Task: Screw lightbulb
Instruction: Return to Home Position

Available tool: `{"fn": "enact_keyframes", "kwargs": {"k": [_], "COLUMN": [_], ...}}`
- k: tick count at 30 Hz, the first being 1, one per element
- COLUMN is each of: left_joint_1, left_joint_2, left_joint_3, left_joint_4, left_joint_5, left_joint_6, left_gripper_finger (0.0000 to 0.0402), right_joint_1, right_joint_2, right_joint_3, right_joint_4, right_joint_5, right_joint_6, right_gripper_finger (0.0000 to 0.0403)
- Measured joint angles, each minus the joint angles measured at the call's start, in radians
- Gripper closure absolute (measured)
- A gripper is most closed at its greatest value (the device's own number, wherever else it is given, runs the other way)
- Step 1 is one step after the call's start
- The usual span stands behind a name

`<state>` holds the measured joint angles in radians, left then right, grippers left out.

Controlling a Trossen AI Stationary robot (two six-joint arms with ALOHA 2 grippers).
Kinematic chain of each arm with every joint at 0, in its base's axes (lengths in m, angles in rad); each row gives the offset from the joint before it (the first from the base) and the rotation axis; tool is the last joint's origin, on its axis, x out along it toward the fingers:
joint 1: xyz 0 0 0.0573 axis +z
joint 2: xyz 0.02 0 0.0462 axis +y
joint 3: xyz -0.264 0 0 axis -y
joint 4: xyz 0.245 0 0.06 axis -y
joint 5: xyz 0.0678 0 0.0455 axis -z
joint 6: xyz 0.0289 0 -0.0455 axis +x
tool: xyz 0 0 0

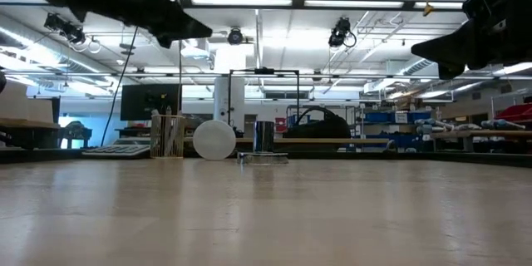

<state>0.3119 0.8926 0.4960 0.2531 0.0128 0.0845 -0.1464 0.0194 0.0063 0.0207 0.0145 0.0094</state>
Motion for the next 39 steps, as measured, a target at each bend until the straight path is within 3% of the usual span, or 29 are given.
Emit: {"fn": "enact_keyframes", "kwargs": {"k": [8,29,34,39], "left_joint_1": [-0.005,-0.06,-0.059,-0.059], "left_joint_2": [-0.181,-0.501,-0.565,-0.608], "left_joint_3": [-0.16,-0.486,-0.487,-0.487], "left_joint_4": [0.015,0.065,-0.022,-0.129], "left_joint_5": [0.002,-0.017,-0.038,-0.123], "left_joint_6": [-0.011,-0.079,-0.086,-0.088], "left_gripper_finger": [0.0401,0.0401,0.0402,0.0401], "right_joint_1": [-0.028,-0.089,-0.101,-0.114], "right_joint_2": [0.002,0.014,0.018,0.018], "right_joint_3": [0.0,0.0,0.0,0.0], "right_joint_4": [-0.003,-0.006,-0.007,-0.006], "right_joint_5": [-0.011,-0.016,-0.016,-0.016], "right_joint_6": [0.008,0.033,0.039,0.04], "right_gripper_finger": [0.0399,0.0399,0.0399,0.0399]}}
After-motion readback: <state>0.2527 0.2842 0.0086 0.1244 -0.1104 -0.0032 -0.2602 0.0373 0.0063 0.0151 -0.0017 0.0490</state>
